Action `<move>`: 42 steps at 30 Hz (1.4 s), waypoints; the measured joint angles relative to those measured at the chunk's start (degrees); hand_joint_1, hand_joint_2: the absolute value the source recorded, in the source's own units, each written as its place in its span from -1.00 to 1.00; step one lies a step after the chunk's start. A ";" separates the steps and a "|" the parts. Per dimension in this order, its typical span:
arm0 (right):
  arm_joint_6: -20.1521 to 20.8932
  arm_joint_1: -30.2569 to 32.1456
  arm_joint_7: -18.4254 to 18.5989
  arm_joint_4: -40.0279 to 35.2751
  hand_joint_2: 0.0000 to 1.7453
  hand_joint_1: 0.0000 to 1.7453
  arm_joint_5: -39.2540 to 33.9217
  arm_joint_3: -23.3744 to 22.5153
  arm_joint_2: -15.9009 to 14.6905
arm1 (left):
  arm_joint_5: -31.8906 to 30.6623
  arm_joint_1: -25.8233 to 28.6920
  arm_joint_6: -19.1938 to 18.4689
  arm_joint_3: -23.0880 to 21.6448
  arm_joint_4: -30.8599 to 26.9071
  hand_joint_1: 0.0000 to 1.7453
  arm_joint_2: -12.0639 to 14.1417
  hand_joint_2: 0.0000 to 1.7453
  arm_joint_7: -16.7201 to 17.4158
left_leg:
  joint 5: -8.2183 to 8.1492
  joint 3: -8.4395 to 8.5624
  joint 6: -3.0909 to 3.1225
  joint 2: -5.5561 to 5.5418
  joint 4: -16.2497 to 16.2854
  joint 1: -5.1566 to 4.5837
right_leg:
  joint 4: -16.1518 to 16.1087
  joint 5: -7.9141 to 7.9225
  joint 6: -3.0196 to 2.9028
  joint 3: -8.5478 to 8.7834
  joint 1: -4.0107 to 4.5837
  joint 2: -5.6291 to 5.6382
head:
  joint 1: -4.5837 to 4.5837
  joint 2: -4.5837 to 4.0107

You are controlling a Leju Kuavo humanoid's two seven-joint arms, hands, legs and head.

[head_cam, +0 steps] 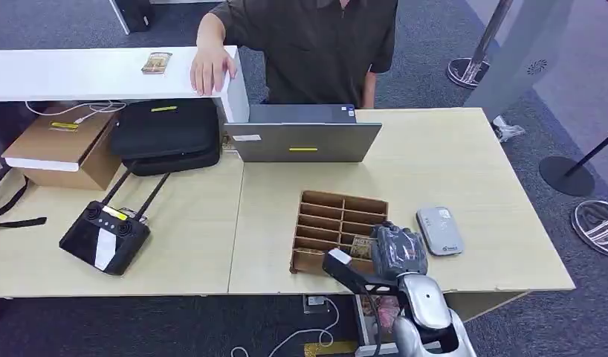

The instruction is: Pass the card to the sensor for recognition and then transmit it.

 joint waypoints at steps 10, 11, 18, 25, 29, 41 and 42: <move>-0.87 1.63 -0.66 -1.42 1.00 0.92 -1.44 -0.42 0.00 | 0.07 0.01 0.00 0.98 0.00 -1.00 0.00 -1.00 -0.11 | 0.00 0.00 0.00 0.01 0.00 0.00 | 0.00 0.00 0.00 0.00 0.00 0.00 | 0.00 0.00; -0.96 1.75 -0.63 -1.57 1.00 1.00 -1.49 -0.48 0.00 | 0.07 0.01 0.00 1.03 0.00 -1.00 0.00 -1.00 -0.11 | 0.00 0.00 0.00 0.01 0.00 0.00 | 0.00 0.00 0.00 0.00 0.00 0.00 | 0.00 0.00; -1.76 2.74 -0.22 -3.12 1.00 1.00 -1.62 -1.53 0.00 | -0.15 0.01 -0.35 1.11 0.00 -1.00 -0.02 -1.00 0.00 | 0.00 -0.01 0.00 0.01 0.00 0.00 | 0.00 0.00 0.00 0.00 0.00 0.00 | 0.00 0.00; -5.11 3.59 0.22 -5.07 1.00 1.00 -0.35 -3.19 0.02 | -0.24 0.03 -0.57 1.22 0.00 -1.00 -0.02 -1.00 -0.22 | 0.00 -0.01 0.00 0.01 0.00 0.00 | 0.00 0.00 0.00 0.00 0.00 0.00 | 0.00 0.00; -5.94 3.79 0.22 -6.12 1.00 0.68 0.02 -3.85 0.02 | -0.37 0.03 -0.52 1.25 0.00 -1.00 -0.02 -1.00 -0.24 | 0.00 -0.01 0.00 0.01 0.00 0.00 | 0.00 0.00 0.00 0.00 0.00 -0.01 | 0.00 0.00; -5.81 4.18 -0.04 -6.84 1.00 -1.00 -1.11 -4.81 0.02 | -1.09 0.01 -0.42 1.25 0.00 -1.00 -0.28 -1.00 -0.15 | 0.00 -0.01 0.00 0.01 0.00 0.00 | 0.00 0.00 0.00 0.00 0.00 0.00 | 0.00 0.00; -5.81 4.30 -0.02 -6.86 1.00 -1.00 -1.18 -4.81 0.02 | -1.16 0.01 -0.42 1.25 0.00 -1.00 -0.31 -1.00 -0.17 | 0.00 -0.01 0.00 0.01 0.00 0.00 | 0.00 0.00 0.00 0.00 0.00 0.00 | 0.02 0.00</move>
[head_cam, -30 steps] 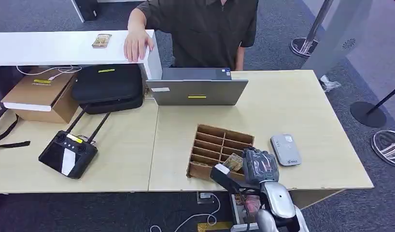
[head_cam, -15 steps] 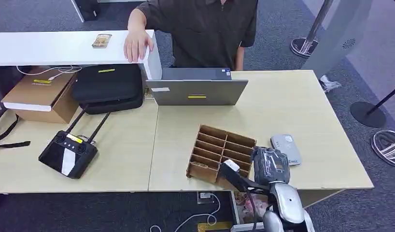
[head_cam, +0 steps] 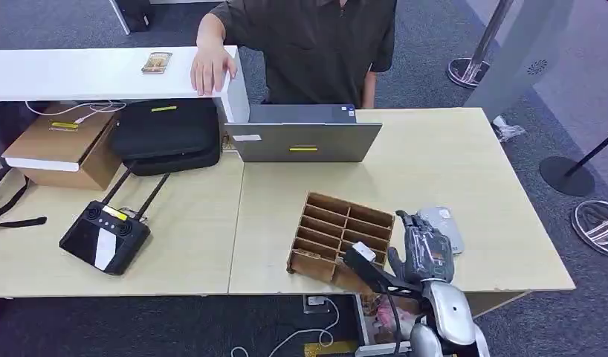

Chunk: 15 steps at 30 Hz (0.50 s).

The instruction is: Pass the card to the sensor for recognition and then transmit it.

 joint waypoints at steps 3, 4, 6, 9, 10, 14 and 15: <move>0.06 0.63 0.41 -0.37 1.00 -1.00 -0.22 -0.20 0.00 | -0.07 -0.02 0.00 0.00 0.00 -1.00 -0.02 -1.00 -0.20 | 0.00 0.00 0.00 0.00 0.00 0.00 | -0.01 0.00 0.00 0.00 0.00 0.00 | -0.02 0.00; 0.09 0.94 0.46 -0.61 1.00 -1.00 -0.46 -0.31 0.00 | -0.13 -0.01 0.00 0.00 0.00 -1.00 -0.09 -1.00 -0.33 | 0.00 0.00 0.00 0.00 0.00 0.00 | -0.01 0.00 0.00 0.00 0.00 0.00 | -0.02 0.00; 0.35 1.60 0.76 -1.07 1.00 -1.00 -0.68 -0.57 0.00 | -0.33 -0.02 0.00 0.00 0.00 -1.00 -0.17 -1.00 -0.44 | 0.00 0.00 0.00 0.00 0.00 0.00 | -0.01 0.00 0.00 0.00 0.00 0.00 | -0.02 0.00; 1.05 2.81 1.07 -2.25 1.00 -1.00 -0.74 -0.70 0.00 | -0.52 -0.01 0.00 0.00 0.00 -1.00 -0.26 -1.00 -0.44 | 0.00 0.00 0.00 0.00 0.00 0.00 | -0.01 0.00 0.00 0.00 0.00 0.00 | -0.02 0.00; 1.48 3.27 1.49 -2.84 1.00 -1.00 -0.70 -0.70 0.00 | -0.59 -0.02 -0.06 0.00 0.00 -1.00 -0.28 -1.00 -0.42 | 0.00 0.00 0.00 0.00 0.00 0.00 | -0.01 0.00 0.00 0.00 0.00 0.00 | -0.02 0.00; 3.32 4.50 3.35 -4.33 1.00 -1.00 0.24 -0.59 0.04 | -0.68 -0.07 -0.68 0.00 0.00 -1.00 -0.44 -1.00 -0.31 | 0.00 -0.01 0.00 0.00 0.00 0.00 | -0.01 0.00 0.00 0.00 0.00 0.01 | -0.02 0.00; 3.74 4.75 3.74 -4.61 1.00 -1.00 0.57 -0.50 0.18 | -0.66 -0.10 -0.83 0.00 0.00 -1.00 -0.46 -1.00 -0.28 | 0.00 0.00 0.00 0.00 0.00 0.00 | -0.01 0.00 0.00 0.00 0.00 0.00 | 0.00 0.00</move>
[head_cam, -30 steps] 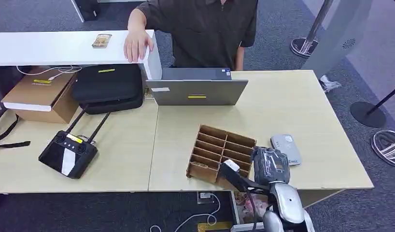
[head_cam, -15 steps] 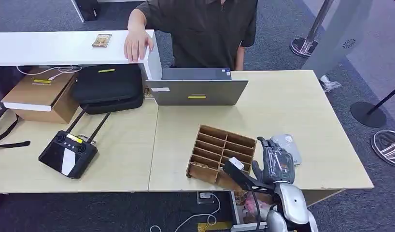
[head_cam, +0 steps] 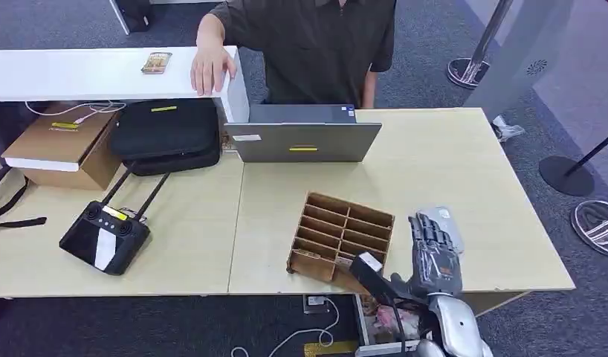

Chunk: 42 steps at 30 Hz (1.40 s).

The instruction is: Pass the card to the sensor for recognition and then transmit it.

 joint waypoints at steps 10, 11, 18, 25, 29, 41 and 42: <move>4.74 2.05 4.74 -4.70 1.00 -1.00 4.37 3.08 0.11 | 1.55 -0.37 -1.24 1.16 0.00 -1.00 -0.31 -1.00 -2.18 | 0.00 0.01 0.00 0.01 0.00 0.00 | 0.00 0.00 0.00 0.00 0.00 0.00 | -0.02 0.00; 5.09 2.34 4.98 -5.25 1.00 -1.00 4.50 3.41 0.02 | 1.71 -0.45 -1.44 1.36 0.00 -1.00 -0.35 -1.00 -2.34 | 0.00 0.01 0.00 0.01 0.00 0.00 | 0.00 0.00 0.00 -0.01 0.00 0.00 | -0.02 0.00; 7.36 4.42 8.79 -8.57 1.00 -1.00 2.77 7.10 -2.16 | 2.99 -1.62 -1.75 2.66 0.00 -1.00 -0.92 -1.00 -2.73 | 0.00 0.00 0.00 0.01 0.00 0.00 | -0.01 0.00 0.00 -0.01 0.00 0.00 | -0.02 0.00; 7.34 2.94 9.38 -8.83 1.00 -1.00 -1.42 11.24 -5.09 | 5.42 -4.03 -0.61 4.35 0.00 -1.00 -1.62 -1.00 -2.82 | 0.03 0.01 -0.03 0.02 0.00 0.00 | 0.01 0.04 -0.05 0.01 0.00 0.01 | -0.02 0.00; 7.34 1.00 8.46 -7.56 1.00 -1.00 -3.04 12.83 -5.22 | 5.99 -4.95 -0.37 5.29 0.00 -1.00 -1.79 -1.00 -3.02 | 0.03 0.02 -0.04 0.01 0.00 0.01 | 0.02 0.04 -0.05 0.01 0.01 0.00 | -0.02 0.00; 3.34 -7.72 4.52 5.23 1.00 -1.00 -7.83 15.10 -4.39 | 5.44 -6.45 4.66 5.64 -0.07 -1.00 -2.08 -1.00 -6.21 | 0.08 0.00 -0.07 0.04 0.00 0.01 | 0.06 0.07 -0.06 0.01 0.01 0.05 | 0.00 0.00; 3.47 -8.96 4.70 6.50 1.00 -1.00 -7.76 15.39 -4.02 | 5.60 -6.62 4.81 5.64 -0.07 -1.00 -2.03 -1.00 -5.77 | 0.09 0.01 -0.08 0.04 0.00 0.01 | 0.06 0.10 -0.09 0.00 0.01 0.06 | -0.02 0.00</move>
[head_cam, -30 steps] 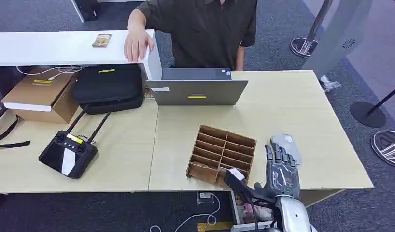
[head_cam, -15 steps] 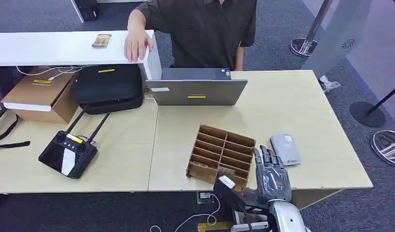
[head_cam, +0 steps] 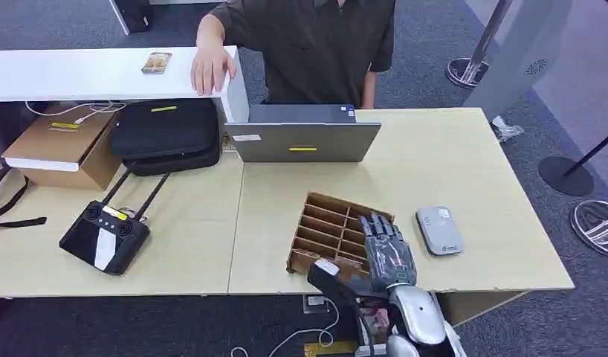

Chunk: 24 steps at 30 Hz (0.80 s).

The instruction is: Pass the card to the sensor for recognition and then transmit it.

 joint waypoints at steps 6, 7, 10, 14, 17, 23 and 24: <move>3.37 -6.53 1.25 7.23 1.00 -1.00 0.02 2.25 3.52 | 1.16 -0.71 0.22 0.07 0.00 -1.00 0.77 -1.00 1.92 | 0.05 0.01 -0.08 -0.01 0.00 0.03 | 0.05 0.01 -0.03 -0.03 0.02 -0.02 | 0.00 0.00; 3.52 -7.29 1.35 8.16 1.00 -1.00 0.17 2.77 3.89 | 1.42 -0.72 0.22 0.11 0.00 -1.00 0.89 -1.00 1.92 | 0.06 0.01 -0.08 0.00 0.00 0.03 | 0.05 0.01 -0.03 -0.03 0.02 -0.01 | 0.00 0.00; 3.65 -8.94 1.35 9.63 1.00 -1.00 0.70 3.89 4.59 | 2.14 -0.70 -0.02 0.44 0.00 -1.00 1.36 -1.00 1.92 | 0.05 0.00 -0.08 -0.01 0.00 0.04 | 0.05 0.00 -0.04 -0.04 0.03 -0.02 | 0.00 0.00; 3.47 -9.62 1.35 10.60 1.00 -1.00 1.42 5.25 4.76 | 2.38 -0.48 -0.79 1.20 0.00 -1.00 2.12 -1.00 1.94 | 0.05 -0.01 -0.08 -0.01 0.00 0.04 | 0.05 0.00 -0.04 -0.04 0.03 -0.03 | 0.00 0.00; 3.21 -9.60 1.35 10.94 1.00 -1.00 1.44 5.68 4.76 | 2.25 -0.20 -1.38 1.31 0.00 -1.00 2.43 -1.00 2.05 | 0.05 -0.02 -0.08 -0.01 0.00 0.03 | 0.04 -0.01 -0.03 -0.04 0.02 -0.03 | 0.02 0.00; -6.20 -8.79 0.22 8.56 1.00 -1.00 4.53 5.59 4.74 | 2.45 0.30 -1.49 1.51 0.00 -1.00 2.82 -1.00 1.37 | 0.05 -0.01 -0.08 -0.01 0.00 0.03 | 0.03 0.00 -0.03 -0.06 0.02 -0.03 | 0.00 0.00; -8.64 -8.43 0.35 6.98 1.00 -1.00 6.19 5.24 4.72 | 2.56 0.44 -1.49 1.53 0.00 -1.00 2.86 -1.00 1.09 | 0.05 -0.01 -0.08 -0.01 0.00 0.03 | 0.02 -0.01 -0.03 -0.07 0.02 -0.03 | 0.02 0.00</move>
